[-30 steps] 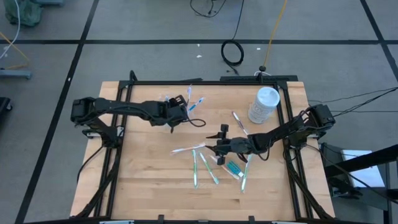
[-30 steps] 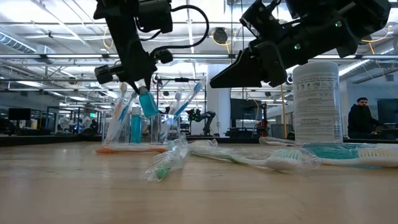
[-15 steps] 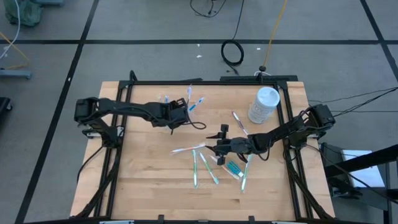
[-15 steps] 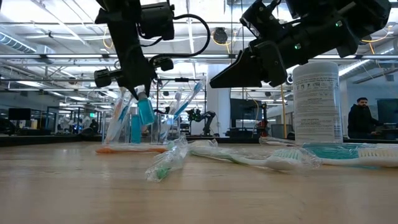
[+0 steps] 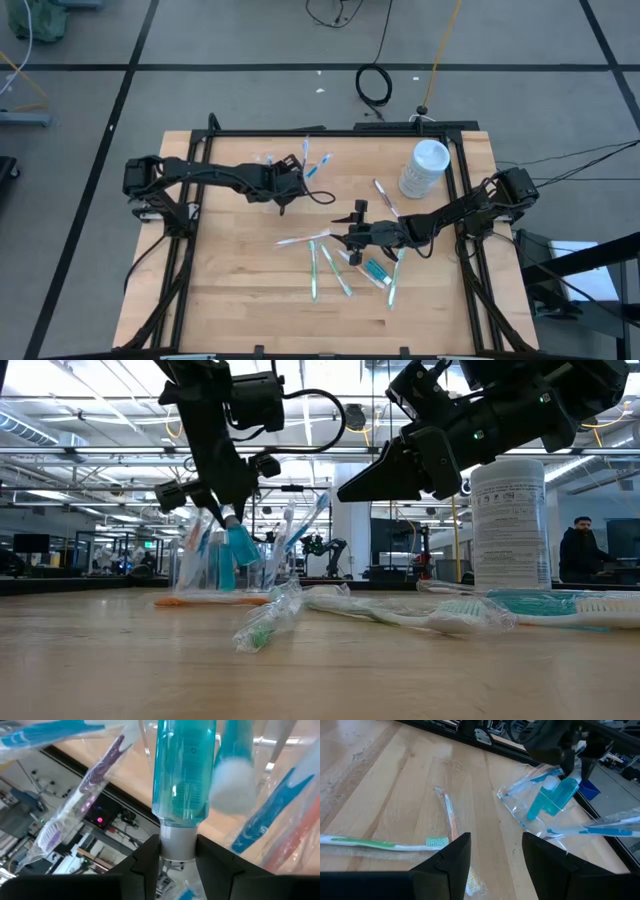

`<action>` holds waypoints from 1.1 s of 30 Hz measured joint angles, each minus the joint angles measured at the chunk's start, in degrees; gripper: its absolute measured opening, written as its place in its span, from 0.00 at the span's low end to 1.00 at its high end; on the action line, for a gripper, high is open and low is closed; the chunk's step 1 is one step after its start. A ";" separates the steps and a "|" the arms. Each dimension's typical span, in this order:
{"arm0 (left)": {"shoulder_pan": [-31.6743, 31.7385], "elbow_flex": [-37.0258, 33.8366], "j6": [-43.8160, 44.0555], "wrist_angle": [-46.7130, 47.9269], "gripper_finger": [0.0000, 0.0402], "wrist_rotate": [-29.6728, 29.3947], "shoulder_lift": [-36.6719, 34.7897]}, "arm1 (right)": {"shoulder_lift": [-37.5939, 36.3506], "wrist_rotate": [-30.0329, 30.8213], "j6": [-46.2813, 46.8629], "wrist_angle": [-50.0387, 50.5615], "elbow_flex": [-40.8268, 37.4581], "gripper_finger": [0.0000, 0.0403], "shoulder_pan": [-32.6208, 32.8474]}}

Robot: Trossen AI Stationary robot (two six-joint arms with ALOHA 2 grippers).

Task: Pick & Place toothbrushing station
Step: Put the left blue mouthwash into the transparent organizer, then put the left green toothbrush into the transparent organizer

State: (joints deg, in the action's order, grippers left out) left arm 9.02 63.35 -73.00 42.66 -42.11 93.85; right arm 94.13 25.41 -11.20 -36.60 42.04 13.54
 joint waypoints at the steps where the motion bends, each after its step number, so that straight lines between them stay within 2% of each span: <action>1: 0.19 0.00 0.05 -0.02 0.30 -0.23 0.03 | 0.00 0.00 0.02 -0.02 0.00 0.42 0.00; 12: 0.61 0.00 5.38 -1.55 0.31 -1.06 0.02 | 0.00 0.00 0.02 0.00 0.00 0.42 0.00; 25: -0.14 0.02 13.35 -2.87 0.55 -1.07 -0.01 | 0.00 0.00 0.02 0.00 0.02 0.42 0.00; 33: -0.18 0.02 20.19 -2.78 0.57 4.95 -2.30 | 0.00 0.00 0.02 -0.01 0.02 0.42 0.00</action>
State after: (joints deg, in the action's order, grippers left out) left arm 8.84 63.37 -52.81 39.87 -37.16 91.55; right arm 94.13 25.41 -11.18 -36.61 42.06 13.54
